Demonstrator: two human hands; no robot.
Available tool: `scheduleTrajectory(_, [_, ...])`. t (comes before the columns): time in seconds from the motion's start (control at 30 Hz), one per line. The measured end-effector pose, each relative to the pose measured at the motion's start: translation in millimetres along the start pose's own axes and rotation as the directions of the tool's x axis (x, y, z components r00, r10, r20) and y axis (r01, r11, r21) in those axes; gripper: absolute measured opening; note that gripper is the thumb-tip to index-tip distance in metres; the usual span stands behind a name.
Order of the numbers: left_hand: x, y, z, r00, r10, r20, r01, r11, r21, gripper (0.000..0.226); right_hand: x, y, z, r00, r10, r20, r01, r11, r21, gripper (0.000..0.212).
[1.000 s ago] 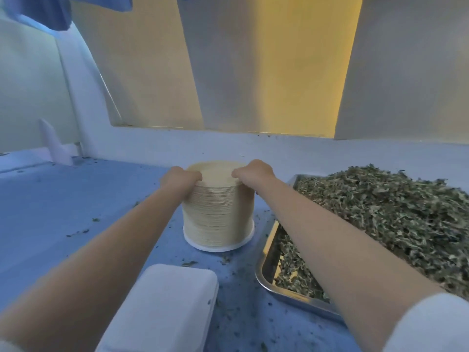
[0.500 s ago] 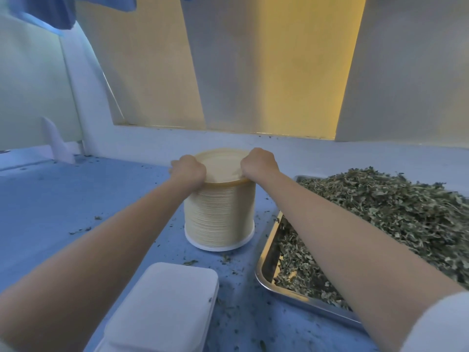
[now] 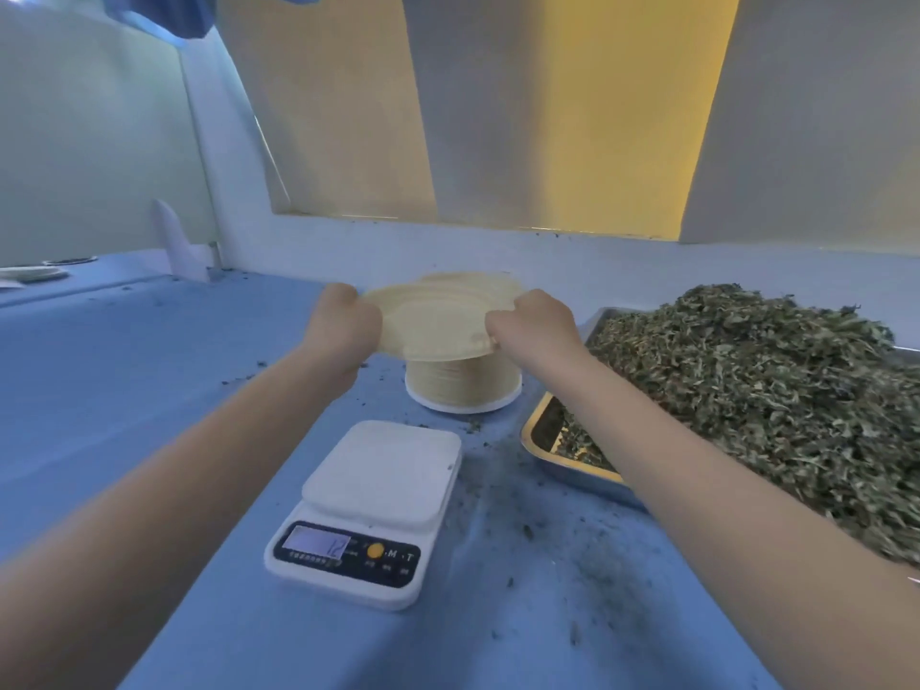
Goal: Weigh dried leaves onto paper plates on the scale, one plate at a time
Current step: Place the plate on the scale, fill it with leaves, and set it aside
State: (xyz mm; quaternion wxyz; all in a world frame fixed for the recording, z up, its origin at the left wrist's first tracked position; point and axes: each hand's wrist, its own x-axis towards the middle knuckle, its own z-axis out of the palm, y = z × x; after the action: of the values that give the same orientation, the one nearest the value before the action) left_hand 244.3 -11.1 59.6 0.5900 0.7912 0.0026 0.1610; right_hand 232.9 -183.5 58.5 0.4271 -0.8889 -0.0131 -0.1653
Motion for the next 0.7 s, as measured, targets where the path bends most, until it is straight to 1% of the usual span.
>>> scheduleTrajectory(0.07, [-20, -17, -11, 1.0, 0.002, 0.017, -0.002, 1.0, -0.017, 0.036, -22, 7, 16, 0.999, 0.027, 0.037, -0.027, 1.0, 0.003, 0.031])
scheduleTrajectory(0.17, [-38, -48, -22, 0.995, -0.093, 0.036, 0.093, 0.996, 0.007, 0.036, -46, 19, 43, 0.991, 0.087, 0.105, -0.082, 0.996, -0.046, 0.015])
scheduleTrajectory(0.2, [-43, -58, -23, 0.99, -0.134, 0.042, 0.133, 0.991, 0.027, 0.034, -51, 23, 50, 0.986, 0.105, 0.131, -0.097, 0.993, -0.066, 0.014])
scheduleTrajectory(0.27, [-47, -74, -25, 0.976, -0.214, 0.039, 0.212, 0.975, 0.067, 0.02, -56, 30, 63, 0.977, 0.13, 0.168, -0.114, 0.988, -0.105, 0.016])
scheduleTrajectory(0.33, [-45, -88, -25, 0.969, -0.246, 0.028, 0.24, 0.961, 0.135, 0.042, -58, 34, 72, 0.975, 0.146, 0.17, -0.125, 0.984, -0.128, 0.024])
scheduleTrajectory(0.37, [-43, -94, -25, 0.968, -0.25, 0.024, 0.242, 0.956, 0.164, 0.049, -58, 36, 75, 0.975, 0.15, 0.167, -0.128, 0.983, -0.135, 0.023])
scheduleTrajectory(0.43, [-41, -102, -24, 0.97, -0.241, 0.018, 0.235, 0.958, 0.166, 0.054, -58, 38, 81, 0.974, 0.158, 0.164, -0.132, 0.979, -0.157, 0.014])
scheduleTrajectory(0.6, [-37, -115, -28, 0.966, -0.251, 0.065, 0.242, 0.963, 0.12, 0.061, -53, 43, 91, 0.962, 0.195, 0.189, -0.156, 0.967, -0.202, 0.013])
scheduleTrajectory(0.63, [-36, -116, -30, 0.963, -0.257, 0.079, 0.248, 0.963, 0.11, 0.063, -52, 44, 92, 0.96, 0.205, 0.19, -0.166, 0.966, -0.2, 0.013])
scheduleTrajectory(0.7, [-34, -119, -33, 0.956, -0.276, 0.103, 0.268, 0.959, 0.089, 0.065, -50, 45, 93, 0.958, 0.215, 0.189, -0.184, 0.968, -0.169, 0.023])
